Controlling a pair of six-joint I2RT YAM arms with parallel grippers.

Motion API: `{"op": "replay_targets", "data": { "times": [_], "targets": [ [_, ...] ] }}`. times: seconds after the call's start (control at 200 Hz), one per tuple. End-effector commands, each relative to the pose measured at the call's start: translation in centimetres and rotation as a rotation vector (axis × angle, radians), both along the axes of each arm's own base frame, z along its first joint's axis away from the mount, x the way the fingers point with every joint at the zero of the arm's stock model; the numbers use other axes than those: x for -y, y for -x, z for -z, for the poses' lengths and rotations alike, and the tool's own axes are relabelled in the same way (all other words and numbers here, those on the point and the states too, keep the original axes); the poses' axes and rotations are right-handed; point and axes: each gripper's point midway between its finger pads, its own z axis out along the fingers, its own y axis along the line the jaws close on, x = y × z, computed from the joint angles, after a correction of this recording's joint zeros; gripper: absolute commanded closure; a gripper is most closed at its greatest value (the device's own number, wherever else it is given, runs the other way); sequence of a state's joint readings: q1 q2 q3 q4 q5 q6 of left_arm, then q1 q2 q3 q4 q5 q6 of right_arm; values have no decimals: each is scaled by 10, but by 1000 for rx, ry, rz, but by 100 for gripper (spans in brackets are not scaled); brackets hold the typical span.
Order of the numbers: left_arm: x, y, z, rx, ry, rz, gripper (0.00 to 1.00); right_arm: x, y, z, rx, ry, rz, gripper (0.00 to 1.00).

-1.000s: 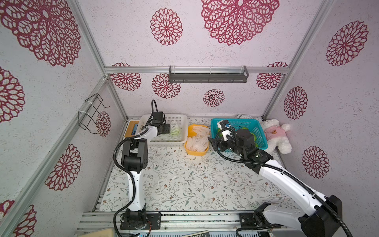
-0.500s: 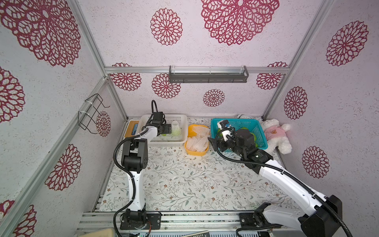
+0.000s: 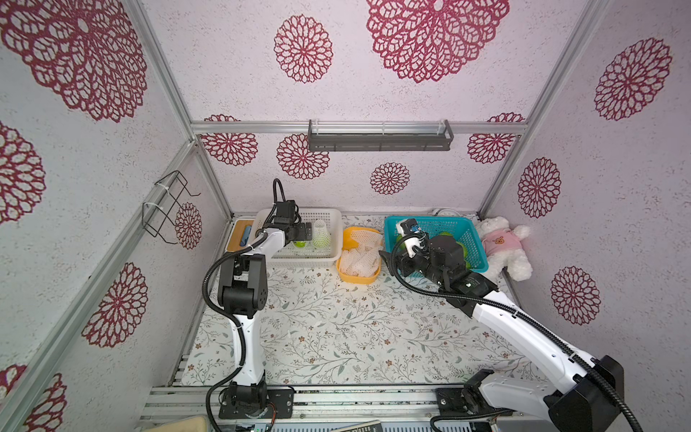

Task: Sleeve custard apples in foam nets
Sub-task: Place the custard apple in the basket, then reset both arms

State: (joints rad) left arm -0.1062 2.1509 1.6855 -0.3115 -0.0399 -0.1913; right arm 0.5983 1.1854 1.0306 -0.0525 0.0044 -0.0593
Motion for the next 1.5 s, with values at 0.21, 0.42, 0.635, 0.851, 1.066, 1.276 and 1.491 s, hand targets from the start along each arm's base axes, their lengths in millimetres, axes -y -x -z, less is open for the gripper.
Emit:
{"op": "replay_targets", "data": {
  "times": [0.21,0.42,0.635,0.851,1.066,1.276,1.491],
  "targets": [
    [-34,19,-112,212,-40,-101,3,17,-5,-57,113,-53,94,1],
    [-46,60,-209,405,-77,-128,3,29,-6,-82,116,-87,146,1],
    [-48,135,-291,566,-72,-101,3,64,-2,-106,169,-153,283,1],
    [-69,227,-280,612,-71,-192,3,159,15,-60,225,-125,686,1],
    [-92,293,-185,618,-84,-309,3,223,34,48,247,-10,911,1],
    [-111,291,-110,668,-18,-452,3,255,32,130,221,-39,994,1],
    [-113,240,-85,654,-97,-430,3,264,10,157,219,-75,942,2]
  ]
}}
